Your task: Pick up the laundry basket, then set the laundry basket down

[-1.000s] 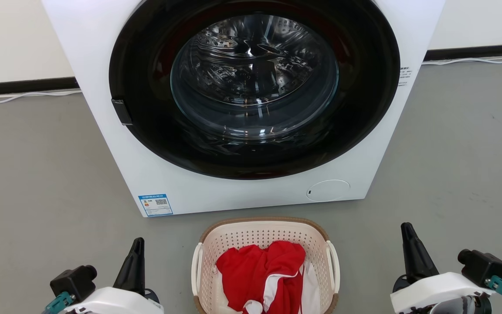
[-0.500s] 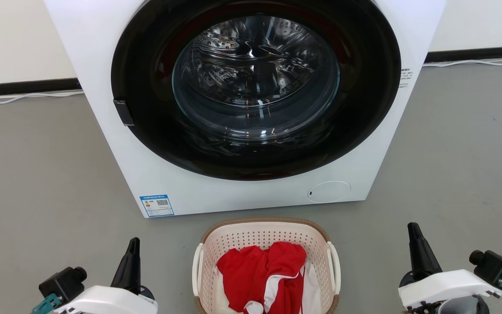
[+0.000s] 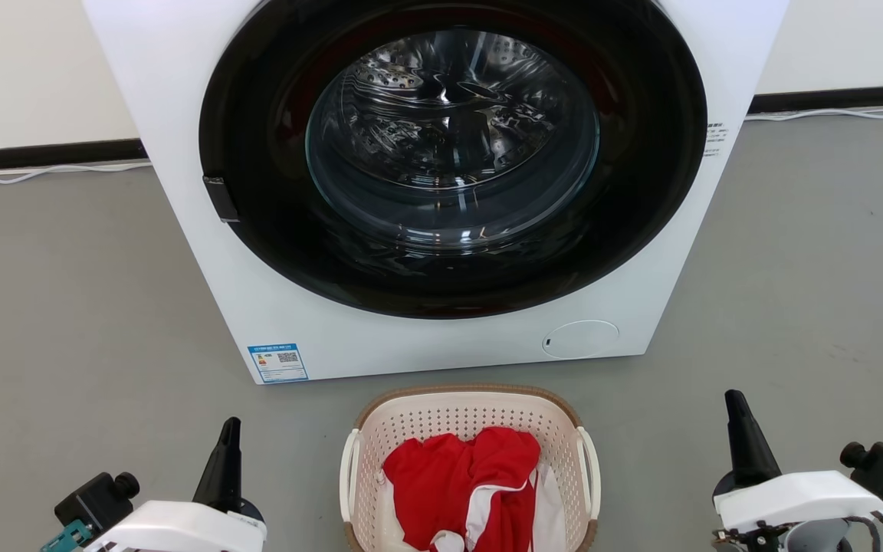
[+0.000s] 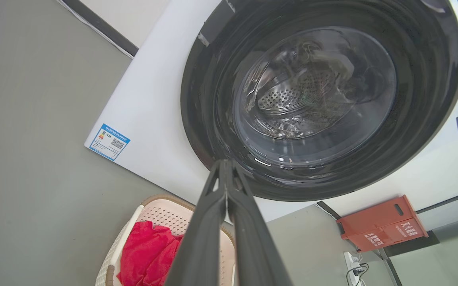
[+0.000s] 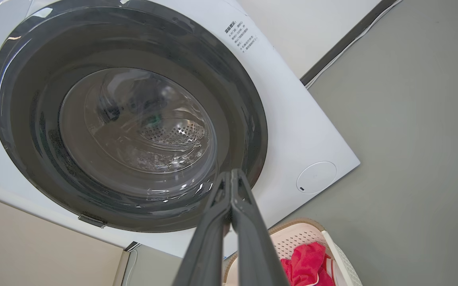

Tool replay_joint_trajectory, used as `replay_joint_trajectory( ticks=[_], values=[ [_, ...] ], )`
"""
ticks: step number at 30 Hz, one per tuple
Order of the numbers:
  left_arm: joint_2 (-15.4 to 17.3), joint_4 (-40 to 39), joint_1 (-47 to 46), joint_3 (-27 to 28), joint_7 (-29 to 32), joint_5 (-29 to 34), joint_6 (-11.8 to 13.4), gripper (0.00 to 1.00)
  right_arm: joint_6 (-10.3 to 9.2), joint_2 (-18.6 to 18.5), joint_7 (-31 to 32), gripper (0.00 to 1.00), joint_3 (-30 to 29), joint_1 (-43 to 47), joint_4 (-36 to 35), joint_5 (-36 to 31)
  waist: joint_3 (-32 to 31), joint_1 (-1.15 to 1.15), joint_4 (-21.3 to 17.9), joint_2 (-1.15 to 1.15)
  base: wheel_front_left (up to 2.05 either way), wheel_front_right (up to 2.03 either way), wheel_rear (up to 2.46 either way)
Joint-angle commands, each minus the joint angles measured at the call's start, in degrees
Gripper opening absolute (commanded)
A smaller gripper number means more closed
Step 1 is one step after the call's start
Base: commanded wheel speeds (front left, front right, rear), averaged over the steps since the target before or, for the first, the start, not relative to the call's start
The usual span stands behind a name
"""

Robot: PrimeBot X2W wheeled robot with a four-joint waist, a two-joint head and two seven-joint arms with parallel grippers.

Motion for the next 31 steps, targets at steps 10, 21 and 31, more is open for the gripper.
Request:
replay_joint_trajectory(
  ticks=[10, 21, 31],
  values=[
    [0.6, -2.2, -2.9, 1.5, 1.7, -7.0, -0.2, 0.00, 0.21, -0.1, 2.0, 0.00, -0.5, -2.0, -2.2, 7.1, -0.2, 0.00, 0.2, 0.00, 0.00, 0.00, 0.00],
    [0.6, -2.5, -3.2, 2.1, 3.5, -13.6, -0.2, 0.00, 0.24, -0.1, 3.8, 0.00, -1.1, -2.1, -2.8, 13.9, -0.3, 0.00, 0.3, 0.00, 0.00, 0.00, 0.00],
    [0.7, -2.9, -3.4, 2.7, 5.2, -19.7, -0.2, 0.00, 0.28, -0.1, 5.5, 0.00, -1.7, -2.2, -3.3, 20.1, -0.5, 0.00, 0.5, 0.00, 0.00, 0.00, 0.00]
  ],
)
